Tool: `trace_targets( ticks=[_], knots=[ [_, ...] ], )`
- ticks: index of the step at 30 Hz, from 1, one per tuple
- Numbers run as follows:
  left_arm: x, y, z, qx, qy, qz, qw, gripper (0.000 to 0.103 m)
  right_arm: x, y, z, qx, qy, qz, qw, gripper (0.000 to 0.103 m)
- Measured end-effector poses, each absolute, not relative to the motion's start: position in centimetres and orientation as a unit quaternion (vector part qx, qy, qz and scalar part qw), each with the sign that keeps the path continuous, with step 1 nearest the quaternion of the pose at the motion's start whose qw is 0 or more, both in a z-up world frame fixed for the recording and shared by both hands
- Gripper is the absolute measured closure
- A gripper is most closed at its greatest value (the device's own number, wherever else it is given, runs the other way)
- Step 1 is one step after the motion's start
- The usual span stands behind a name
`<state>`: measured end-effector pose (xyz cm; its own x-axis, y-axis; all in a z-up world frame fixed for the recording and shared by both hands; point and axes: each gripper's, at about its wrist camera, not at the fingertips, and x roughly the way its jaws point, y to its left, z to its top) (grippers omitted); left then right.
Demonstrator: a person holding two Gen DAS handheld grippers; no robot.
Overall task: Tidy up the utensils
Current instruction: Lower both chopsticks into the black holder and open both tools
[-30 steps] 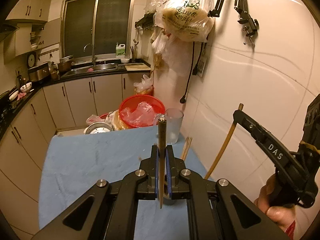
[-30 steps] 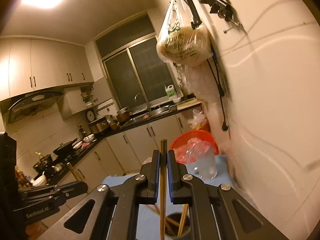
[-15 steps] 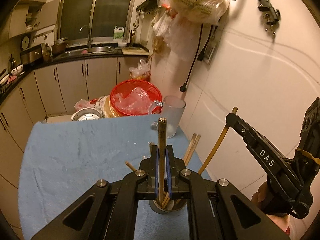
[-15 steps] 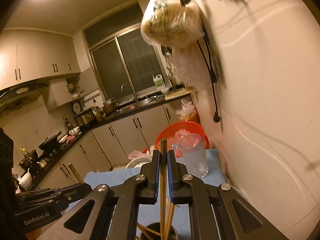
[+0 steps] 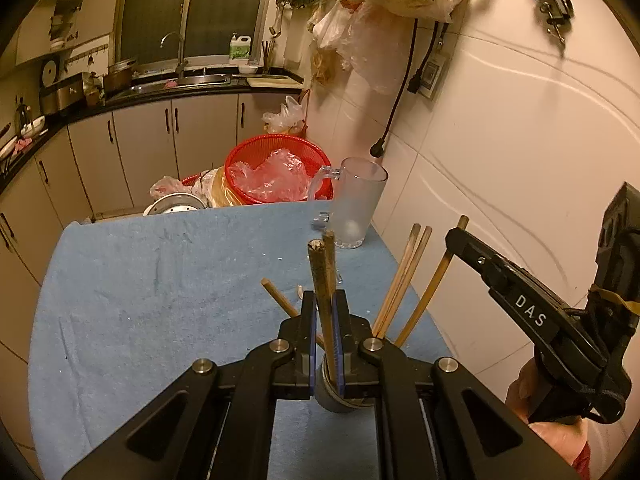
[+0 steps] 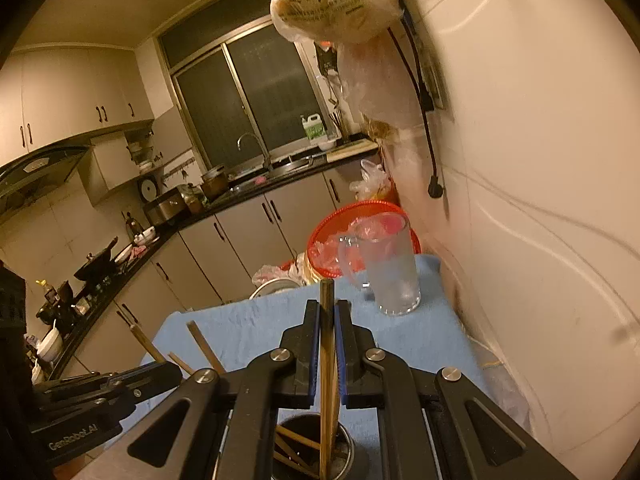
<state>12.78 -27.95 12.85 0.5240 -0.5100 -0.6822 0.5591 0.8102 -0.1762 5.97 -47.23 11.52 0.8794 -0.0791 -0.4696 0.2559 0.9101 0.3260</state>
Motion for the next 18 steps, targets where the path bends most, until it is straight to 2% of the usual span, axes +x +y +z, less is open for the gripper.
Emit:
trace_targets(
  ticks=[18],
  knots=[
    [12.5,-28.5,12.1,0.049,0.377,-0.310,0.871,0.094,6.8,-46.9,10.0,0.196,0.259,-0.084,0.942,0.093]
  ],
)
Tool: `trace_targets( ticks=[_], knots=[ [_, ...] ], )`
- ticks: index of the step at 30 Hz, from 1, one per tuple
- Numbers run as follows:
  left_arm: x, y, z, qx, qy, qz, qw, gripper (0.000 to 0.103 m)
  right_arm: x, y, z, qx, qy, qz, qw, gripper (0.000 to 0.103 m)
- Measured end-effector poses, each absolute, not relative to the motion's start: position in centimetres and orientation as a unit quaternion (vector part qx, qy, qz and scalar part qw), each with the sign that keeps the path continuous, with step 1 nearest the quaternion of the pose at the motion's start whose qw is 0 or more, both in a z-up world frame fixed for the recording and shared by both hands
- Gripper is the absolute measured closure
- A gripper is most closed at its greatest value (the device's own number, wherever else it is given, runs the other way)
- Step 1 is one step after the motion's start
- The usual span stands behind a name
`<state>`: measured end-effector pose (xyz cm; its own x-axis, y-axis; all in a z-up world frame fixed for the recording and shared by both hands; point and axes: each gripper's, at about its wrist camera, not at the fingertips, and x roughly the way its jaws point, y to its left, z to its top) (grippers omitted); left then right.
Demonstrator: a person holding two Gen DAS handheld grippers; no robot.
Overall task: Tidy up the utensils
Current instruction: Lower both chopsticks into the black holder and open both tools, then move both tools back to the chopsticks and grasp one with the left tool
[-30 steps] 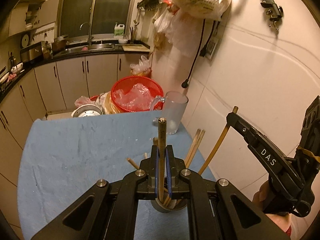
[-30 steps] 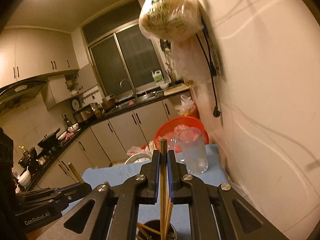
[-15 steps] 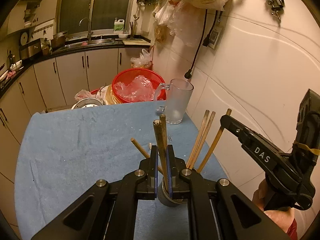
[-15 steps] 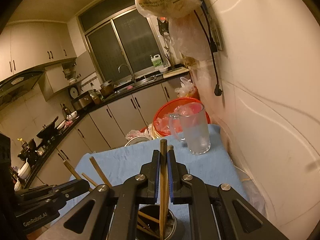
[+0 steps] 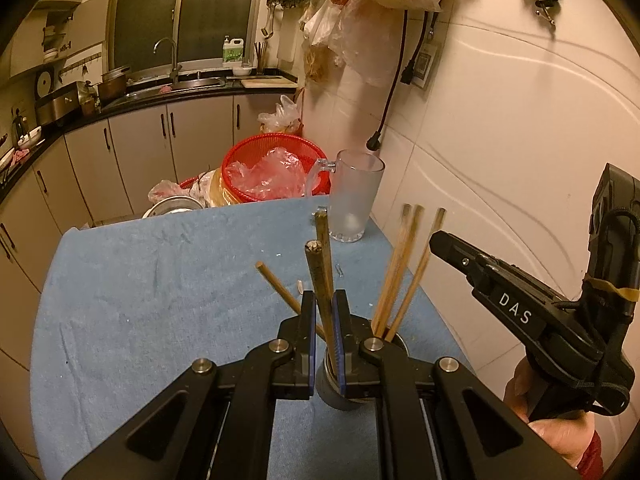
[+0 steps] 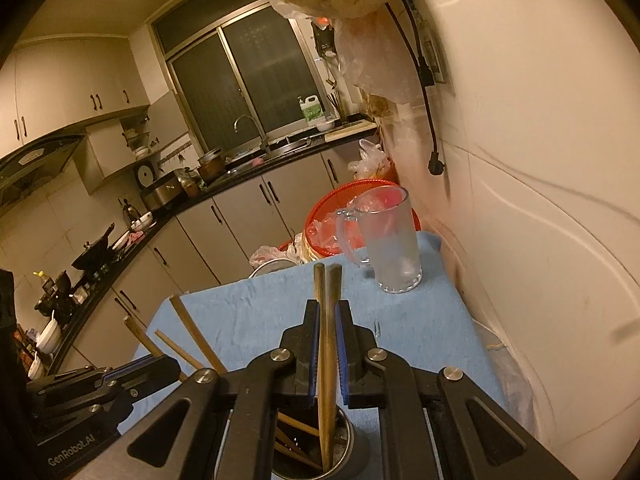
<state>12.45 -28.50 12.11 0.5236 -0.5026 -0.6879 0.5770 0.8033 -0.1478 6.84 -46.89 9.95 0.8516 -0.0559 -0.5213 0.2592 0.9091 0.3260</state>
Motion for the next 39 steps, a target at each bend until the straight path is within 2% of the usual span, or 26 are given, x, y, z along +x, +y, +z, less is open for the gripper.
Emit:
trace_targets(
  ticks=[16,18,21,22,33,35,39],
  knots=[
    [11.9,-28.4,12.3,0.046,0.381,-0.306,0.871,0.093,6.3,-46.7,10.3,0.192,0.267,-0.083,0.941,0.092],
    [11.6,-28.2,12.6,0.044,0.381,-0.307,0.871,0.089,6.2,-46.8,10.5,0.194,0.267,-0.083,0.940,0.090],
    [11.2,-27.7,13.1,0.039,0.374,-0.306,0.875,0.073,5.8,-46.7,10.9,0.193,0.264,-0.084,0.941,0.084],
    [11.0,-27.5,13.2,0.039,0.371,-0.306,0.876,0.071,5.6,-46.6,11.0,0.193,0.263,-0.085,0.942,0.082],
    [9.7,-26.0,15.0,0.031,0.359,-0.306,0.881,0.069,3.4,-45.8,12.7,0.184,0.243,-0.096,0.947,0.064],
    [9.5,-25.6,15.1,0.029,0.358,-0.303,0.883,0.067,2.9,-45.9,12.9,0.185,0.238,-0.099,0.948,0.048],
    [9.4,-24.4,15.1,0.026,0.359,-0.296,0.885,0.064,1.9,-45.7,13.3,0.184,0.233,-0.104,0.949,0.048]
  ],
)
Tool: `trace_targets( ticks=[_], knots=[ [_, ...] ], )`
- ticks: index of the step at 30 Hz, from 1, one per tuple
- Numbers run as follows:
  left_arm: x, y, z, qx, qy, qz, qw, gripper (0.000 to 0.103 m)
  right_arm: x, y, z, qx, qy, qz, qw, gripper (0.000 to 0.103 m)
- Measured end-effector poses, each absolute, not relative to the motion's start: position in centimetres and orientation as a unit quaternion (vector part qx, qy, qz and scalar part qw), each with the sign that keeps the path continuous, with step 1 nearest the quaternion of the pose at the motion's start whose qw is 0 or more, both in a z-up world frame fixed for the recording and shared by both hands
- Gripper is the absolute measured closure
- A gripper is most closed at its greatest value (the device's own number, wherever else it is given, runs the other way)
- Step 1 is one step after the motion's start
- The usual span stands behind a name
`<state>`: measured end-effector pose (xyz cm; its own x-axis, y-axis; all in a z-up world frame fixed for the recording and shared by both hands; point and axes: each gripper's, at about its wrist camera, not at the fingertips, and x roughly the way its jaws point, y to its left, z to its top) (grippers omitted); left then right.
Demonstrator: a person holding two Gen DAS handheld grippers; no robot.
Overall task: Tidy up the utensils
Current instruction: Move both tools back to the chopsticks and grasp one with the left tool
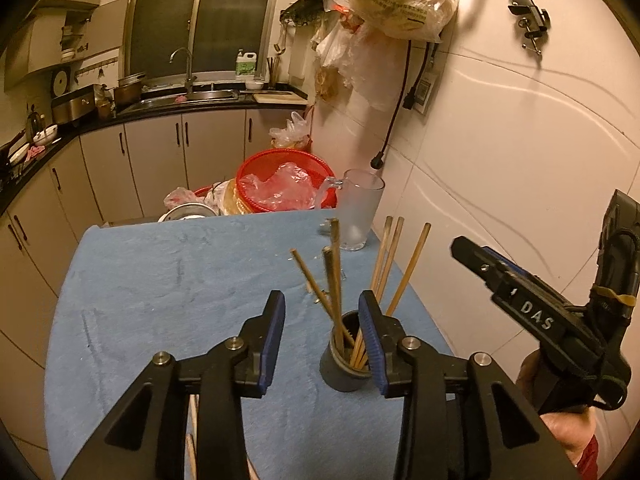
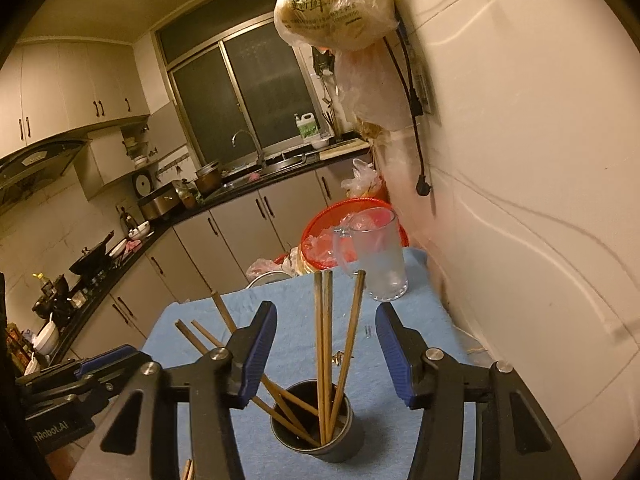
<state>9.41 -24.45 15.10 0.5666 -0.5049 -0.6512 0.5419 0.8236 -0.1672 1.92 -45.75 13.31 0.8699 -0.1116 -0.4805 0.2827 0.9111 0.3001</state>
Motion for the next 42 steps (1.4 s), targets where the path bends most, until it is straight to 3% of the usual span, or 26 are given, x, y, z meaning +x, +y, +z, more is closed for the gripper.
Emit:
trace_targets(
  ticks=[28,42],
  knots=[
    [8.2,-12.6,10.8,-0.013,0.396,-0.225,0.890,0.055,-3.2,-39.4,10.2,0.193,0.273,-0.059,0.941,0.041],
    [7.5,-7.4,1.8,-0.018,0.468,-0.176,0.866,0.055,-1.9,-31.5,1.5,0.158,0.338,-0.019,0.928,0.041]
  ],
)
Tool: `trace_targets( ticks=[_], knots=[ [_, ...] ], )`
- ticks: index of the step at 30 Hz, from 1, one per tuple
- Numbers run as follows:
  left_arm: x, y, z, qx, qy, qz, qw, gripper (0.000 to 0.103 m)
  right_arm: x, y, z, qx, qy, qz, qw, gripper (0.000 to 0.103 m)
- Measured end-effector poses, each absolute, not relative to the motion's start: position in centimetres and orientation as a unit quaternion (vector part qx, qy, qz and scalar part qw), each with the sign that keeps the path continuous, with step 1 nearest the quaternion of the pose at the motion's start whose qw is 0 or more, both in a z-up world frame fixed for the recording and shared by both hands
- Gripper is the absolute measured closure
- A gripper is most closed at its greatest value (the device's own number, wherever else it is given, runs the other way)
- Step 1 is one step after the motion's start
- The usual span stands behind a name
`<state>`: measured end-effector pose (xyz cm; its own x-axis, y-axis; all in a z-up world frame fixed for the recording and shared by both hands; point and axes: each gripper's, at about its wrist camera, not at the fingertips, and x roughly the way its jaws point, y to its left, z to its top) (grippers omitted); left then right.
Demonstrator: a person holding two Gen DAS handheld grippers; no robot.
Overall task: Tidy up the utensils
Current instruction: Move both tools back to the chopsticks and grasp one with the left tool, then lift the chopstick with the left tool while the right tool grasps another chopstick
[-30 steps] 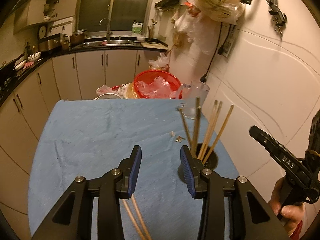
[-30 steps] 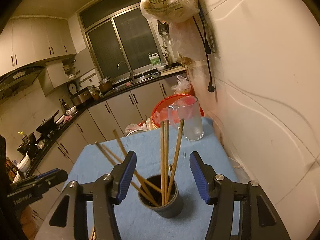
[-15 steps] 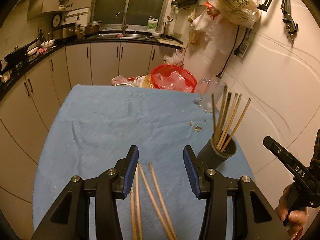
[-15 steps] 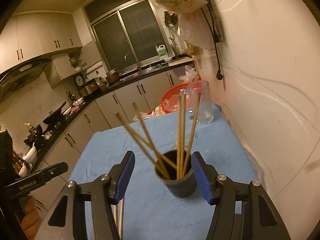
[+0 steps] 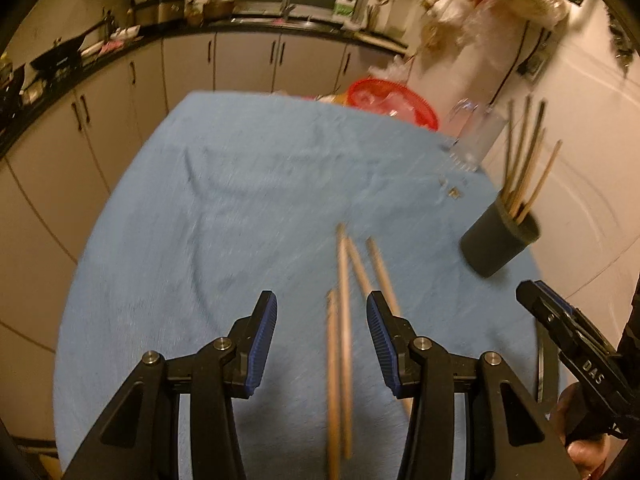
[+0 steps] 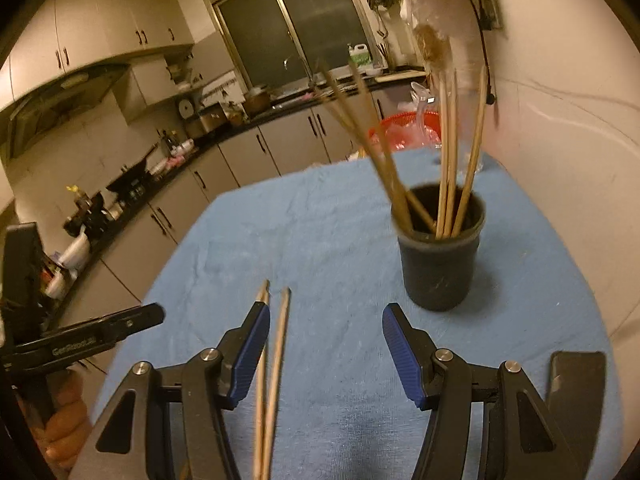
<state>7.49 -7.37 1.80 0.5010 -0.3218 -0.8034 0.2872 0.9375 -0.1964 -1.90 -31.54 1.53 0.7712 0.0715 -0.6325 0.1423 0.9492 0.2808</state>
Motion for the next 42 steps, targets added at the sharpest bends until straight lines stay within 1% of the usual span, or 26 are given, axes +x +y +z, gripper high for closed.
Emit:
trace_targets(
  ticks=[5,9,14,21,26,28,31,33,35,36,37,42],
  knots=[
    [7.6,-6.8,-1.0,-0.018,0.491,-0.171,0.854,0.055,-1.1,-30.9,-2.1,0.169,0.348,-0.024,0.922,0.041],
    [7.7,-7.4,-2.3,-0.005,0.495,-0.173,0.852,0.055,-0.7,-30.8,-3.6,0.164,0.348,-0.029,0.923,0.041],
    [7.8,-8.6,-3.3,0.016,0.498,-0.182,0.848,0.055,-0.9,-30.5,-4.6,0.147,0.336,-0.025,0.930,0.041],
    [8.9,-9.8,-4.6,0.029,0.516,-0.186,0.835,0.057,-0.3,-31.7,-5.6,0.185,0.351,-0.009,0.918,0.041],
    [9.5,-10.4,-5.1,0.041,0.519,-0.182,0.834,0.058,-0.4,-31.7,-5.7,0.192,0.351,-0.004,0.917,0.041],
    [9.7,-10.7,-5.0,0.047,0.520,-0.179,0.834,0.065,-0.4,-31.7,-5.8,0.193,0.353,-0.004,0.915,0.041],
    [10.2,-11.1,-5.2,0.057,0.521,-0.169,0.834,0.069,-0.4,-31.8,-5.8,0.196,0.353,-0.002,0.915,0.041],
    [10.2,-11.4,-5.2,0.066,0.520,-0.164,0.836,0.069,-0.4,-31.9,-5.8,0.198,0.354,-0.002,0.914,0.041],
    [10.1,-11.5,-5.2,0.075,0.518,-0.155,0.838,0.075,-0.4,-31.9,-5.8,0.199,0.354,-0.001,0.914,0.041],
    [10.1,-11.5,-5.2,0.081,0.516,-0.147,0.840,0.081,-0.3,-31.9,-5.9,0.200,0.354,-0.002,0.914,0.041],
    [10.2,-11.5,-5.3,0.082,0.516,-0.143,0.840,0.084,-0.3,-31.9,-5.9,0.200,0.354,-0.002,0.914,0.041],
    [10.6,-9.3,-5.3,0.051,0.517,-0.132,0.844,0.091,-0.3,-31.9,-5.9,0.198,0.357,-0.005,0.913,0.041]
  ],
)
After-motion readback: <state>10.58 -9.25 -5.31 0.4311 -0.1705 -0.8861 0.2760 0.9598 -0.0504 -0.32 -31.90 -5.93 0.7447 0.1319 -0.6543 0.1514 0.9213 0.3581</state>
